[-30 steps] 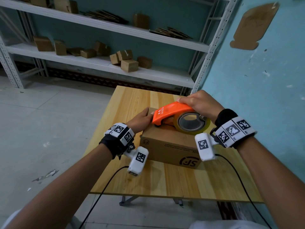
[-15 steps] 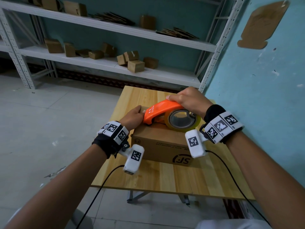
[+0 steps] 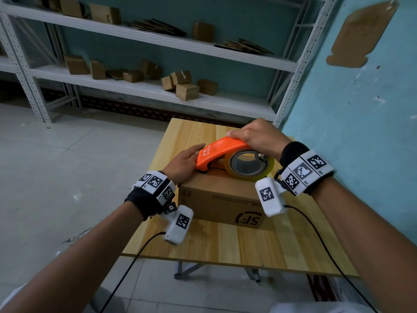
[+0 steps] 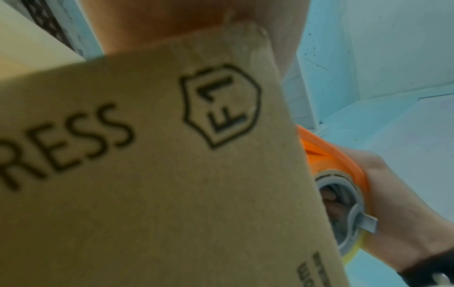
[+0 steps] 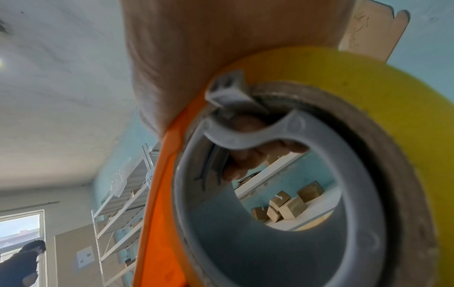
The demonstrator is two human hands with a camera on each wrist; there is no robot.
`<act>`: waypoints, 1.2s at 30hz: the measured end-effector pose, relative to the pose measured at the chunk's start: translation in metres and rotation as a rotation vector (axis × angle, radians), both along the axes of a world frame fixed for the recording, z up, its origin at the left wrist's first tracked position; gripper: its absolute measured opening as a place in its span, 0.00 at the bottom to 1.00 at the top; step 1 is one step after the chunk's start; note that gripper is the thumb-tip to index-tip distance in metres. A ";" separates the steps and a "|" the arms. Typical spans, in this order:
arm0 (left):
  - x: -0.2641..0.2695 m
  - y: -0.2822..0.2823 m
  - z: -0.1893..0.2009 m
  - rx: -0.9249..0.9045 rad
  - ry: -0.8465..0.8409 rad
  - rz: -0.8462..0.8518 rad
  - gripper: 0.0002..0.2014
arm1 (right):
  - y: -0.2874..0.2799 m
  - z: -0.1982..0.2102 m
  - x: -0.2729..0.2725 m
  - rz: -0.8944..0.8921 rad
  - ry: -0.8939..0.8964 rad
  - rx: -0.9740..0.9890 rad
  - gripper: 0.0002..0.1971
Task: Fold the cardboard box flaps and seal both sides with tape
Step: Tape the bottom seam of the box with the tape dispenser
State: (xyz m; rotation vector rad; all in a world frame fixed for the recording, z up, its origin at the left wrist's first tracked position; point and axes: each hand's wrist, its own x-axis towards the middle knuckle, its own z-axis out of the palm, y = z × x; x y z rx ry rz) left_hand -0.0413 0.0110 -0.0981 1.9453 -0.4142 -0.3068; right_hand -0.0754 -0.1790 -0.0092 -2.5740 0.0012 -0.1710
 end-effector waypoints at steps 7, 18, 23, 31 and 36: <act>0.000 0.000 0.000 0.013 -0.038 0.004 0.20 | -0.005 0.002 0.001 0.018 0.024 -0.021 0.24; 0.001 0.002 0.000 0.032 -0.065 -0.013 0.20 | -0.003 0.009 -0.001 0.058 0.085 -0.031 0.26; 0.001 0.002 0.001 0.053 -0.063 -0.036 0.20 | -0.001 0.011 -0.001 0.092 0.100 -0.053 0.25; 0.003 0.003 0.001 0.061 -0.061 -0.041 0.20 | -0.004 0.012 0.001 0.123 0.110 -0.087 0.33; 0.005 0.003 -0.001 0.073 -0.071 -0.040 0.19 | -0.007 0.012 0.004 0.124 0.117 -0.078 0.32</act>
